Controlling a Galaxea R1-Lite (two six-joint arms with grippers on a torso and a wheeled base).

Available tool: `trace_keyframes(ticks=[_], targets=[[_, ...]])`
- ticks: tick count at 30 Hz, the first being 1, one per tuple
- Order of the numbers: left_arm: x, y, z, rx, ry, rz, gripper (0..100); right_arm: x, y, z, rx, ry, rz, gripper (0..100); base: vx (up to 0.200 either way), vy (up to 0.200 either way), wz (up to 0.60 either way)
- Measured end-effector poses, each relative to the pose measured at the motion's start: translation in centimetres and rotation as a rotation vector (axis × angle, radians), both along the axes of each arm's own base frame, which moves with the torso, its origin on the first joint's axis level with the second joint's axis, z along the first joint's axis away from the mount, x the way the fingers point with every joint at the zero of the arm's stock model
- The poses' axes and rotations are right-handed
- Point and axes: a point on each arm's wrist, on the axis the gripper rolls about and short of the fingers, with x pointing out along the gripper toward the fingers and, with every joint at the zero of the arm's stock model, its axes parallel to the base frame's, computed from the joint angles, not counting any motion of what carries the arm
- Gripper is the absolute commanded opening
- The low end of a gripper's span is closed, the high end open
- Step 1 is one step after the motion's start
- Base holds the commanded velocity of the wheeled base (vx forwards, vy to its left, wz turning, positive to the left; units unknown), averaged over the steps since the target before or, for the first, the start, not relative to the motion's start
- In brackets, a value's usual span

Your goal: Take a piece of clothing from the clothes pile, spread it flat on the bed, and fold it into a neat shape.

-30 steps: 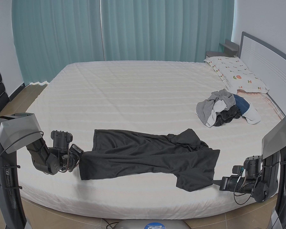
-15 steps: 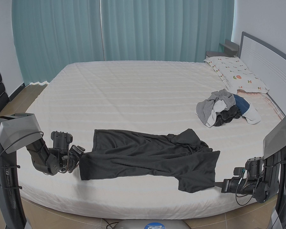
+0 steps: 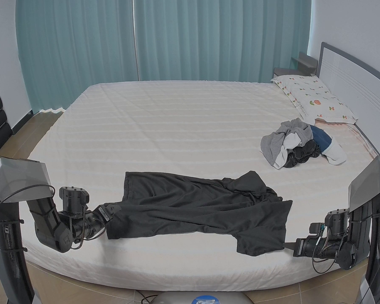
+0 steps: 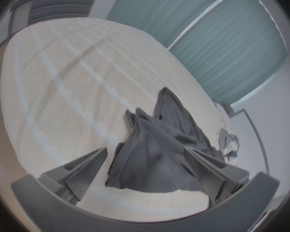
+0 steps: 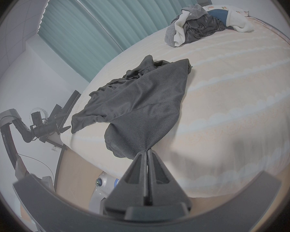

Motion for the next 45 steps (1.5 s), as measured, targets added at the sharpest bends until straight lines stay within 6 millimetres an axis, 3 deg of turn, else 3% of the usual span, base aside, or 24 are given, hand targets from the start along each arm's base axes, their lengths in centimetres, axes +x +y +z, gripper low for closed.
trace_keyframes(ticks=[9, 29, 30, 45], targets=[[-1.8, -2.6, -1.7, 0.080, 0.040, -0.140, 100, 0.0, 0.2, 0.0, 0.002, 0.001, 0.008, 0, 0.000, 0.000, 0.00], [-2.4, -3.0, -3.2, 0.175, 0.086, -0.120, 100, 0.0, 0.3, 0.0, 0.001, 0.002, 0.011, 0, 0.000, 0.000, 0.00], [-2.4, -3.1, -3.2, 0.176, 0.087, -0.123, 0, 0.0, 0.3, 0.0, 0.001, 0.002, 0.011, 0, 0.000, 0.000, 0.00], [-3.6, -2.9, -3.1, 0.198, 0.124, -0.116, 0, -0.9, -0.1, 0.6, -0.017, 0.001, 0.015, 0, 0.000, 0.000, 0.00]])
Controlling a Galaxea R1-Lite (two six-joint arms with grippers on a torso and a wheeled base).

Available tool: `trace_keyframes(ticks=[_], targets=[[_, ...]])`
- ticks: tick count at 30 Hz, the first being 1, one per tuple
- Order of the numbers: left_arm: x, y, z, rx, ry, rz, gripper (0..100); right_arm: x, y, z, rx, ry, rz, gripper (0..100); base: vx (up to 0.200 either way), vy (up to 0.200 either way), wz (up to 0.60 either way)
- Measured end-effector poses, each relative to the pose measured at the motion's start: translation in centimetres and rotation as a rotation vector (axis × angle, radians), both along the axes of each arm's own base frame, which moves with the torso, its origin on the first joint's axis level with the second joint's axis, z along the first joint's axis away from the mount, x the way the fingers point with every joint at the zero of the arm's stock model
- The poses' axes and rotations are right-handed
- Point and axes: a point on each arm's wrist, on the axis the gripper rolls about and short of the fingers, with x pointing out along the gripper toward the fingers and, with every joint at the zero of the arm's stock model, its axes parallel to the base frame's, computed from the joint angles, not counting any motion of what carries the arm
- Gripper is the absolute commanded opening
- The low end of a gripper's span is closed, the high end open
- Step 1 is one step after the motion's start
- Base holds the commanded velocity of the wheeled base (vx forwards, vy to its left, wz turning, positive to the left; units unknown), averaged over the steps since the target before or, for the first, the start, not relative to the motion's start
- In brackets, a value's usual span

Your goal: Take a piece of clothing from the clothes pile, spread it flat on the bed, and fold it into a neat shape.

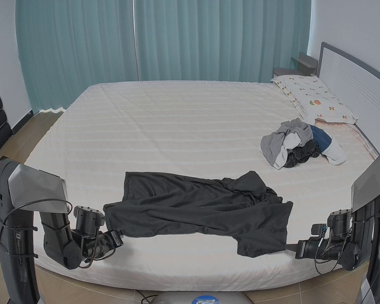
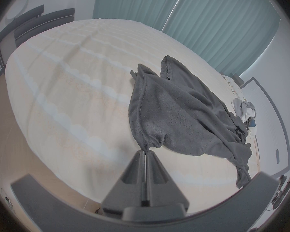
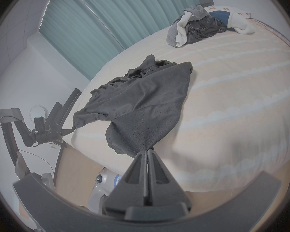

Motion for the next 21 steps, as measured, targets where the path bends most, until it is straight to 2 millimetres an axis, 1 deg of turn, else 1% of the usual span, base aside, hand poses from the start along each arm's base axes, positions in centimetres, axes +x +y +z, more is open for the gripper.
trace_keyframes(ticks=[5, 12, 17, 21], targets=[[-0.9, 0.2, 1.1, 0.024, 0.037, -0.014, 0, -0.7, -0.2, 0.5, -0.037, -0.012, 0.032, 0, 0.000, 0.000, 0.00], [-2.8, 0.8, 2.2, 0.095, 0.181, -0.062, 0, -1.8, -0.5, 0.5, -0.134, -0.013, 0.119, 0, 0.000, 0.000, 0.00], [-3.7, 1.0, 2.8, 0.145, 0.239, -0.115, 0, -2.5, -1.2, 0.5, -0.195, 0.020, 0.162, 0, 0.000, 0.000, 0.00], [-4.6, 1.2, 2.7, 0.176, 0.313, -0.145, 0, -3.5, -1.6, 0.3, -0.255, 0.074, 0.233, 0, 0.000, 0.000, 0.00]])
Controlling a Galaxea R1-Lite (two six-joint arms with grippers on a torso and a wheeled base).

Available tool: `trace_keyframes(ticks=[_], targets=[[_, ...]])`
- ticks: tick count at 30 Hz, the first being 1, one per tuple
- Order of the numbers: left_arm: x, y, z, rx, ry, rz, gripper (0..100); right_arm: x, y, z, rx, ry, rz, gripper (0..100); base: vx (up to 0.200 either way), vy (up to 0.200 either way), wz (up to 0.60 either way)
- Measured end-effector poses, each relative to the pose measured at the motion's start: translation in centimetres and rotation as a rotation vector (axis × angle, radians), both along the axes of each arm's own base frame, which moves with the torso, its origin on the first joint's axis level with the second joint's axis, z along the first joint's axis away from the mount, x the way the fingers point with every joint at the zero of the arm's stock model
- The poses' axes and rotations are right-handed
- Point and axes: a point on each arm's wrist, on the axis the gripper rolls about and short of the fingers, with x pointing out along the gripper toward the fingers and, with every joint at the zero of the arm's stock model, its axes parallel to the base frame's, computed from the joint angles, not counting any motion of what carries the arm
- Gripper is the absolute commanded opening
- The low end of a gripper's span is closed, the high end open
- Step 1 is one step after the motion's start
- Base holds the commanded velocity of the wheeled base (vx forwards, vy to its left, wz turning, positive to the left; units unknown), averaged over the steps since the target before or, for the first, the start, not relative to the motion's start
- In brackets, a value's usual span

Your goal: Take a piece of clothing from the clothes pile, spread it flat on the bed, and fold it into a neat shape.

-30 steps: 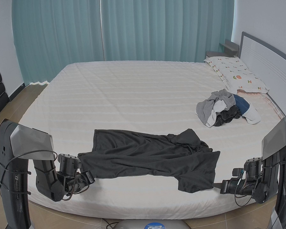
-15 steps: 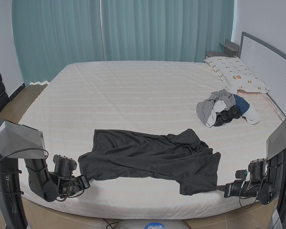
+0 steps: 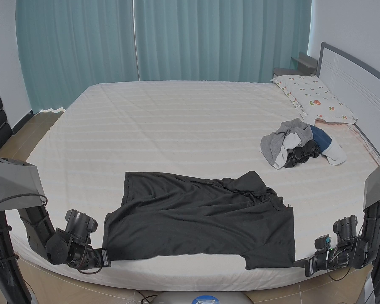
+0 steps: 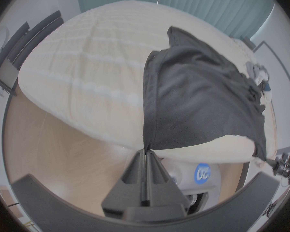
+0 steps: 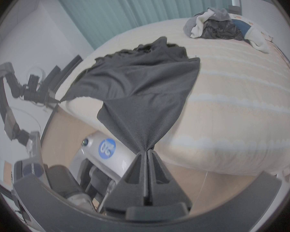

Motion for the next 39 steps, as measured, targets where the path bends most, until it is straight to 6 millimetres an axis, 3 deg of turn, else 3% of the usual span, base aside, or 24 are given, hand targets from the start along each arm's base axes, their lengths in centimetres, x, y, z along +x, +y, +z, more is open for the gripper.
trace_keyframes(ticks=[6, 15, 16, 18, 19, 30, 39], targets=[[-1.6, 0.3, -0.3, 0.066, 0.145, -0.098, 0, -0.3, -0.4, 0.3, -0.030, 0.005, 0.019, 0, 0.000, 0.000, 0.00], [-1.7, 0.2, -0.3, 0.071, 0.154, -0.113, 0, -0.6, -0.6, -0.1, -0.088, 0.038, 0.013, 0, 0.000, 0.000, 0.00], [-1.7, 0.2, -0.3, 0.070, 0.152, -0.112, 0, -0.6, -0.5, -0.2, -0.098, 0.040, 0.011, 100, 0.000, 0.000, 0.00], [-1.6, 0.1, -0.4, 0.069, 0.150, -0.112, 0, -0.6, -0.5, -0.4, -0.110, 0.039, 0.007, 100, 0.000, 0.000, 0.00], [-1.6, 0.1, -0.4, 0.068, 0.150, -0.112, 100, -0.5, -0.5, -0.5, -0.114, 0.036, 0.005, 100, 0.000, 0.000, 0.00], [-0.5, 0.2, 0.3, -0.010, 0.072, -0.095, 100, 0.9, -0.8, 0.0, -0.089, -0.102, -0.047, 100, 0.000, 0.000, 0.00], [1.3, 0.5, 1.8, -0.165, -0.097, -0.019, 100, 2.9, -0.3, 1.0, 0.108, -0.163, -0.268, 100, 0.000, 0.000, 0.00]])
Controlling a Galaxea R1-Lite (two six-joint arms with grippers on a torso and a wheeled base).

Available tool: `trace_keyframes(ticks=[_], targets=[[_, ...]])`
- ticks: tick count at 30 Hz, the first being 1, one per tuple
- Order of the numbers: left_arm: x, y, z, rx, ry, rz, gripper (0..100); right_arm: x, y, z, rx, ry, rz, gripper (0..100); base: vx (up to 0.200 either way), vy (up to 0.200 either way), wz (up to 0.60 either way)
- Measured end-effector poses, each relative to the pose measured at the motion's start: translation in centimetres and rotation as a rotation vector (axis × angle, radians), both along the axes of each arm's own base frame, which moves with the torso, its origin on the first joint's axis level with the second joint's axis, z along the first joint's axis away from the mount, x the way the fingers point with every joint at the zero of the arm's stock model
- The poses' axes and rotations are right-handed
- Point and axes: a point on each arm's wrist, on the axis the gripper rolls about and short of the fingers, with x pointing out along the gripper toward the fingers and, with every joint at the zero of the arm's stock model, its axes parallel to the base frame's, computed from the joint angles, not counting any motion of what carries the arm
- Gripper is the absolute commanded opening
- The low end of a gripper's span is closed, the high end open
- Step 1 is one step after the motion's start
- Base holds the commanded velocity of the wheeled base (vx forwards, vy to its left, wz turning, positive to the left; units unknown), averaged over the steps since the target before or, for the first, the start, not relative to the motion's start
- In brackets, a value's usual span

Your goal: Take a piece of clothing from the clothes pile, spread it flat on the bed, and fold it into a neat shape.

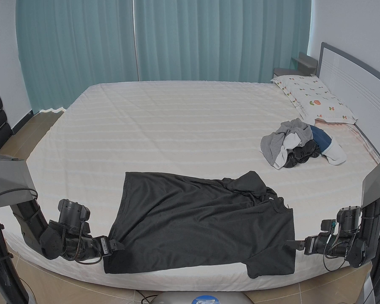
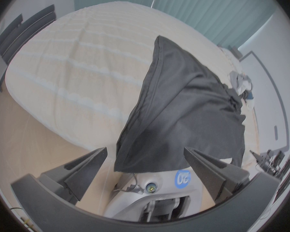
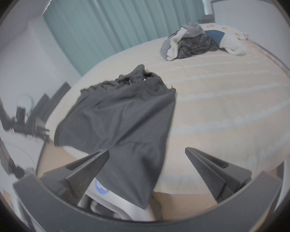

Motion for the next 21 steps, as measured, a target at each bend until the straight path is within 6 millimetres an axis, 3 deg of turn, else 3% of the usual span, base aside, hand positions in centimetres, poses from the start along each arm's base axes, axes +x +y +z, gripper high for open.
trace_keyframes(ticks=[11, 17, 21], targets=[[1.6, 0.0, 1.0, -0.110, -0.087, 0.114, 100, 3.7, 2.7, 1.6, 0.374, -0.031, -0.183, 100, 0.000, 0.000, 0.00], [2.6, 0.0, 1.5, -0.165, -0.111, 0.186, 100, 4.8, 3.7, 2.2, 0.430, -0.060, -0.171, 100, 0.000, 0.200, 0.00], [2.8, 0.0, 1.5, -0.168, -0.116, 0.189, 100, 5.1, 4.0, 2.3, 0.438, -0.066, -0.163, 100, 0.000, 0.000, 0.00]])
